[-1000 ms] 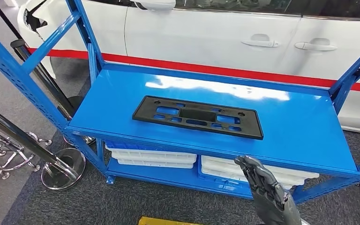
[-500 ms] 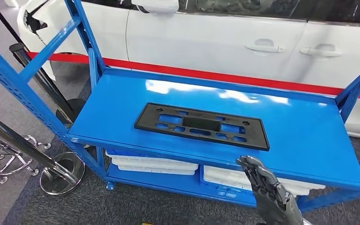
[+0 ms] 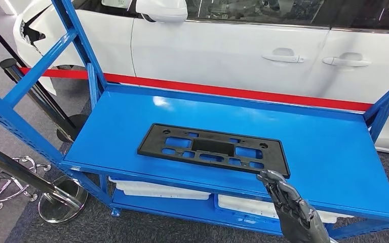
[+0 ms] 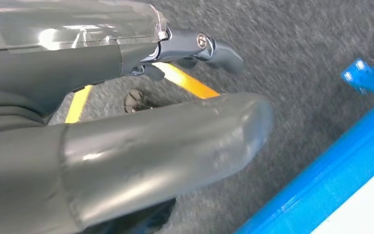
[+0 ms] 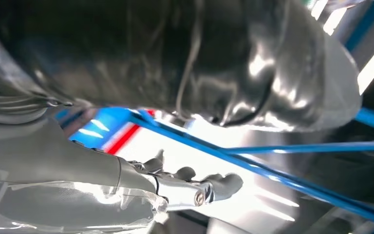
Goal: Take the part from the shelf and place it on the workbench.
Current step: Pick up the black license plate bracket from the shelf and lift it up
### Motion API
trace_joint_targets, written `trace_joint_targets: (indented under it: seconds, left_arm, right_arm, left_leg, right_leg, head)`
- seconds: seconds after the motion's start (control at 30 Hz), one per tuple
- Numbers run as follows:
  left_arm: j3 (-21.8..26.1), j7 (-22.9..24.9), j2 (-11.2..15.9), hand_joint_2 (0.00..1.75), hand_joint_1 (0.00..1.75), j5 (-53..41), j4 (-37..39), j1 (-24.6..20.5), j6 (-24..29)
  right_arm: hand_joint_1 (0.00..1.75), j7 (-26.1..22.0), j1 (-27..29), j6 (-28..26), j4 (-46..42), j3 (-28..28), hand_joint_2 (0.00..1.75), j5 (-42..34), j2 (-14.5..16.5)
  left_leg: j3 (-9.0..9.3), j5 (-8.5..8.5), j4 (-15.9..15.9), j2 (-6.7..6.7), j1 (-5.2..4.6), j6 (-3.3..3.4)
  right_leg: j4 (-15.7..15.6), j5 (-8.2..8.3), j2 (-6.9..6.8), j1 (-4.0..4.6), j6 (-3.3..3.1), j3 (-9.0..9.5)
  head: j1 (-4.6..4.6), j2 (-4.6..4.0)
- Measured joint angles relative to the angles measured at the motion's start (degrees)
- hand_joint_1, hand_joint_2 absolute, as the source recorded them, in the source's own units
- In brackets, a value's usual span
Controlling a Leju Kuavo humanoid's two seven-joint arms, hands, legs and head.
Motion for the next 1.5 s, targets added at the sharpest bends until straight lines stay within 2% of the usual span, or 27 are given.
trace_joint_targets:
  seconds: [0.07,0.13,0.17,0.23,0.27,0.3,0.33,0.4,0.47,0.53,0.63,0.67,0.73,0.8,0.83,0.87,0.93,0.97,1.0,1.13,1.2,1.27,1.3,1.33,1.37,1.43,1.5]
  left_arm:
    - [0.09,-0.12,0.03,0.00,0.00,-0.48,0.00,-0.14,-0.20]
    - [0.13,-0.16,0.03,0.00,0.00,-1.23,0.00,-0.17,-0.21]
    - [0.13,-0.16,0.03,0.00,0.00,-1.67,0.00,-0.28,-0.18]
    - [0.11,-0.08,0.03,0.00,0.00,-2.51,0.00,-0.69,-0.04]
    - [0.10,0.00,0.03,0.00,0.00,-2.81,0.00,-0.89,-0.01]
    - [0.08,0.17,0.03,0.00,0.00,-3.16,0.00,-1.05,0.02]
    - [0.02,0.40,0.03,0.00,0.00,-3.57,0.00,-1.15,0.07]
    - [-0.12,1.02,0.03,0.00,0.00,-4.49,0.00,-1.23,0.25]
    - [-0.22,1.67,0.04,0.00,0.00,-5.26,0.01,-1.40,0.55]
    - [-0.28,2.17,0.05,0.00,0.00,-5.80,0.02,-1.60,0.75]
    - [-0.34,2.42,0.05,0.00,0.00,-6.39,0.02,-1.63,0.65]
    - [-0.35,2.39,0.05,0.00,0.00,-6.54,0.02,-1.64,0.55]
    - [-0.35,2.29,0.07,0.00,0.00,-6.71,0.02,-1.65,0.43]
    - [-0.35,2.25,0.09,0.00,0.00,-6.75,0.02,-1.50,0.42]
    - [-0.35,2.21,0.09,0.00,0.00,-6.78,0.02,-1.38,0.40]
    - [-0.35,2.15,0.09,0.00,0.00,-6.79,0.02,-1.28,0.38]
    - [-0.35,2.01,0.11,0.00,0.00,-6.84,0.02,-1.24,0.34]
    - [-0.35,1.93,0.11,0.00,0.00,-6.90,0.02,-1.28,0.33]
    - [-0.34,1.84,0.12,0.00,0.00,-6.97,0.02,-1.31,0.33]
    - [-0.33,1.60,0.11,0.00,0.00,-7.21,0.02,-1.17,0.37]
    - [-0.32,1.56,0.10,0.00,0.00,-7.25,0.02,-1.16,0.41]
    - [-0.28,1.50,0.11,0.00,0.00,-7.36,0.02,-1.17,0.44]
    - [-0.25,1.48,0.12,0.00,0.00,-7.42,0.02,-1.16,0.46]
    - [-0.24,1.47,0.13,0.00,0.00,-7.48,0.02,-1.15,0.48]
    - [-0.22,1.46,0.14,0.00,0.00,-7.51,0.02,-1.15,0.50]
    - [-0.20,1.46,0.13,0.00,0.00,-7.58,0.02,-1.15,0.51]
    - [-0.20,1.46,0.10,0.00,0.00,-7.61,0.02,-1.18,0.51]
  right_arm:
    - [0.00,2.93,-0.50,0.01,0.82,-0.01,0.87,0.08,-0.06]
    - [0.00,7.12,-2.64,-0.67,2.98,0.91,1.75,0.71,-0.15]
    - [0.00,9.49,-4.48,-1.43,4.81,1.88,1.75,1.41,-0.19]
    - [0.00,13.01,-8.73,-3.79,9.54,4.72,1.75,2.95,-0.25]
    - [0.00,14.08,-10.82,-5.02,11.83,6.31,1.75,3.47,-0.25]
    - [0.00,14.95,-12.87,-6.26,14.03,8.08,1.75,4.07,-0.25]
    - [0.00,15.91,-15.00,-7.52,16.03,9.94,1.75,4.99,-0.25]
    - [0.00,18.32,-19.62,-11.11,20.08,13.77,1.75,9.09,-0.23]
    - [0.00,20.67,-24.14,-16.21,24.11,17.64,1.75,16.10,-0.20]
    - [0.00,23.00,-27.52,-21.11,27.54,21.24,1.75,24.16,-0.11]
    - [0.00,26.81,-31.04,-26.53,32.15,25.69,1.75,35.64,0.17]
    - [0.00,27.88,-32.06,-27.70,33.58,27.02,1.75,38.74,0.28]
    - [0.00,29.14,-33.42,-28.96,36.03,29.43,1.75,42.55,0.43]
    - [0.00,29.80,-33.84,-29.46,37.89,31.19,1.75,44.43,0.45]
    - [0.00,30.13,-33.94,-29.64,38.54,31.76,1.75,45.36,0.44]
    - [0.00,30.44,-34.08,-29.83,39.14,32.27,1.75,46.59,0.44]
    - [0.00,30.87,-34.39,-30.28,40.01,33.15,1.75,49.33,0.33]
    - [0.00,31.02,-34.51,-30.55,40.37,33.60,1.75,50.87,0.15]
    - [0.00,31.15,-34.57,-30.76,40.64,33.99,1.75,52.30,-0.14]
    - [0.00,31.75,-34.81,-30.96,41.27,35.10,1.75,55.78,-1.62]
    - [0.00,32.35,-34.90,-31.29,41.47,35.50,1.75,57.06,-2.22]
    - [0.00,33.32,-34.74,-32.10,41.77,35.94,1.75,58.59,-2.44]
    - [0.00,33.75,-34.57,-32.52,41.95,36.15,1.75,59.20,-2.44]
    - [0.00,34.06,-34.43,-32.88,42.12,36.36,1.75,59.68,-2.43]
    - [0.00,34.27,-34.35,-33.11,42.24,36.52,1.75,59.95,-2.43]
    - [0.00,34.49,-34.33,-33.38,42.35,36.77,1.75,60.19,-2.42]
    - [0.00,34.64,-34.37,-33.57,42.41,36.95,1.75,60.26,-2.39]
  left_leg:
    - [0.34,-0.07,-0.85,0.02,0.14,0.43]
    - [0.85,0.07,-1.57,0.19,0.58,0.92]
    - [1.07,0.09,-1.81,0.35,0.76,1.14]
    - [1.17,-0.09,-1.84,0.55,0.72,1.43]
    - [1.25,-0.22,-1.82,0.55,0.69,1.49]
    - [1.42,-0.38,-1.80,0.52,0.68,1.49]
    - [1.73,-0.58,-1.78,0.46,0.68,1.42]
    - [2.47,-1.13,-1.73,0.36,0.68,1.05]
    - [2.63,-1.55,-1.49,0.27,0.54,0.45]
    - [2.30,-1.55,-1.42,0.21,0.43,-0.20]
    - [1.62,-2.62,-0.08,0.19,0.60,-1.15]
    - [0.51,-3.92,2.28,0.18,0.66,-1.39]
    - [-3.49,-7.18,10.01,0.18,0.71,-1.71]
    - [-7.08,-8.33,15.80,0.18,0.71,-1.82]
    - [-7.42,-7.24,15.60,0.19,0.70,-1.75]
    - [-6.69,-5.18,13.21,0.19,0.70,-1.59]
    - [-3.33,-0.79,5.14,0.18,0.56,-1.09]
    - [-1.94,0.39,1.96,0.17,0.45,-0.80]
    - [-1.18,0.75,0.20,0.14,0.32,-0.56]
    - [-0.67,0.77,-1.07,0.08,0.47,0.56]
    - [-0.48,0.89,-1.38,0.18,0.65,1.15]
    - [-0.48,0.80,-1.38,0.21,0.60,1.43]
    - [-0.44,0.74,-1.36,0.19,0.57,1.47]
    - [-0.34,0.66,-1.34,0.14,0.56,1.45]
    - [-0.16,0.55,-1.33,0.07,0.56,1.37]
    - [0.28,0.27,-1.30,-0.05,0.50,1.09]
    - [0.37,0.04,-1.18,-0.13,0.34,0.62]
  right_leg:
    - [-0.34,-0.12,-0.03,0.01,0.59,0.21]
    - [1.43,-1.29,-0.11,0.10,1.12,-0.44]
    - [4.15,-2.63,-0.16,0.02,1.37,-1.87]
    - [12.14,-5.52,-0.19,-0.20,1.79,-6.64]
    - [15.36,-6.09,-0.20,-0.33,1.95,-8.86]
    - [16.62,-5.42,-0.20,-0.45,2.05,-10.17]
    - [15.52,-3.48,-0.20,-0.56,2.07,-10.32]
    - [8.64,1.90,-0.19,-0.73,1.86,-8.12]
    - [2.99,4.48,-0.20,-0.51,1.27,-6.14]
    - [1.71,4.20,-0.21,-0.14,0.61,-6.00]
    - [1.01,4.25,-0.27,-0.42,-0.44,-5.70]
    - [0.80,4.29,-0.33,-0.52,-0.78,-5.51]
    - [0.75,4.18,-0.48,-0.36,-1.24,-5.39]
    - [0.78,3.99,-0.55,-0.19,-1.43,-5.23]
    - [0.81,3.88,-0.53,-0.14,-1.46,-5.09]
    - [0.84,3.72,-0.47,-0.11,-1.43,-4.88]
    - [0.98,3.32,-0.34,0.04,-1.11,-4.47]
    - [1.06,3.14,-0.32,0.14,-0.85,-4.39]
    - [1.11,3.02,-0.31,0.24,-0.57,-4.39]
    - [1.77,2.19,-0.37,0.21,0.62,-4.56]
    - [6.65,-0.79,-0.33,0.06,1.14,-6.76]
    - [14.27,-4.16,-0.33,-0.07,1.49,-10.64]
    - [16.70,-4.65,-0.33,-0.16,1.59,-12.01]
    - [17.09,-3.97,-0.34,-0.24,1.62,-12.43]
    - [15.11,-2.19,-0.34,-0.29,1.55,-11.66]
    - [7.29,2.18,-0.34,-0.21,1.07,-8.09]
    - [1.95,3.99,-0.31,0.07,0.53,-5.72]
  head:
    - [-0.02,0.01]
    - [0.01,0.01]
    - [0.02,0.02]
    - [0.04,0.01]
    - [0.04,0.01]
    - [0.04,0.01]
    - [0.04,0.01]
    - [0.04,0.01]
    - [0.04,0.01]
    - [0.04,0.01]
    - [0.03,0.01]
    - [0.02,0.01]
    - [0.02,0.01]
    - [0.02,0.01]
    - [0.02,0.01]
    - [0.02,0.00]
    - [0.02,0.01]
    - [0.02,0.01]
    - [0.02,0.01]
    - [0.03,0.01]
    - [0.04,0.01]
    - [0.04,0.00]
    - [0.04,0.01]
    - [0.04,0.01]
    - [0.04,0.01]
    - [0.04,0.00]
    - [0.03,0.00]
